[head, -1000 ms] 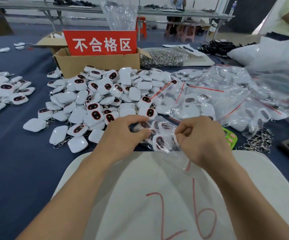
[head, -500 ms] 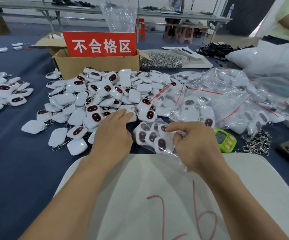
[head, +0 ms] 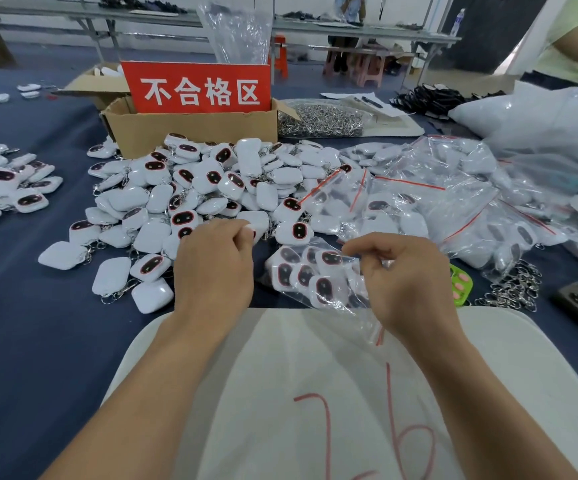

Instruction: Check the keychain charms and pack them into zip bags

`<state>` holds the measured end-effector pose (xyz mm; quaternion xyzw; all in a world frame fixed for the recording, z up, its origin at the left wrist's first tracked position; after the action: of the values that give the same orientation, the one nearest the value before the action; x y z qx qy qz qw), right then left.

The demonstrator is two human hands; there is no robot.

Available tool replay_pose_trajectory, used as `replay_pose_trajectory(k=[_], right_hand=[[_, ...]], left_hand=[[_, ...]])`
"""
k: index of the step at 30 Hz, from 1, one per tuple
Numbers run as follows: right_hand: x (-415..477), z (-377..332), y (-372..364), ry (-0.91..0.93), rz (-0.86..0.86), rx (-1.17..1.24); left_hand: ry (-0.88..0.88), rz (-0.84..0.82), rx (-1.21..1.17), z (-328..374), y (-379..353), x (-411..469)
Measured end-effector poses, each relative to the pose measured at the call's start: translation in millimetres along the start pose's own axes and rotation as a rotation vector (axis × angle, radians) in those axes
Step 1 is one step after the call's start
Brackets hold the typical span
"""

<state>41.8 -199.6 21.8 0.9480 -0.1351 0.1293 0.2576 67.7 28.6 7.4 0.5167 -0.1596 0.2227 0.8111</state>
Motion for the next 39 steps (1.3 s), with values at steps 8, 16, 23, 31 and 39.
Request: replay_pose_trajectory(k=[8, 16, 23, 31, 39], right_hand=[[2, -6, 9, 0.073, 0.144, 0.143], [-1, -8, 11, 0.076, 0.155, 0.263], [-4, -13, 4, 0.041, 0.112, 0.368], [-11, -16, -12, -0.014, -0.062, 0.414], [-22, -21, -32, -0.067, -0.341, 0.357]], left_hand=[[0.185, 0.118, -0.577, 6, 13, -4], [0.542, 0.058, -0.915, -8, 0, -4], [0.577, -0.014, -1.087, -4, 1, -6], [0.387, -0.105, -1.077, 11, 8, -11], [0.261, -0.343, -1.097, 34, 6, -21]])
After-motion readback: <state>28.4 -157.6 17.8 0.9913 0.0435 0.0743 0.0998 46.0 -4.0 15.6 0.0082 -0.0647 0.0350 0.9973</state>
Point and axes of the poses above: each hand's wrist, its own x-axis towards the middle knuckle, its own y-axis out of the back of the hand, z = x × y, the point moved 4 cm from there along x, towards the middle knuckle, and after that the axes turned 7 degrees about x, right-handed, at the moved point
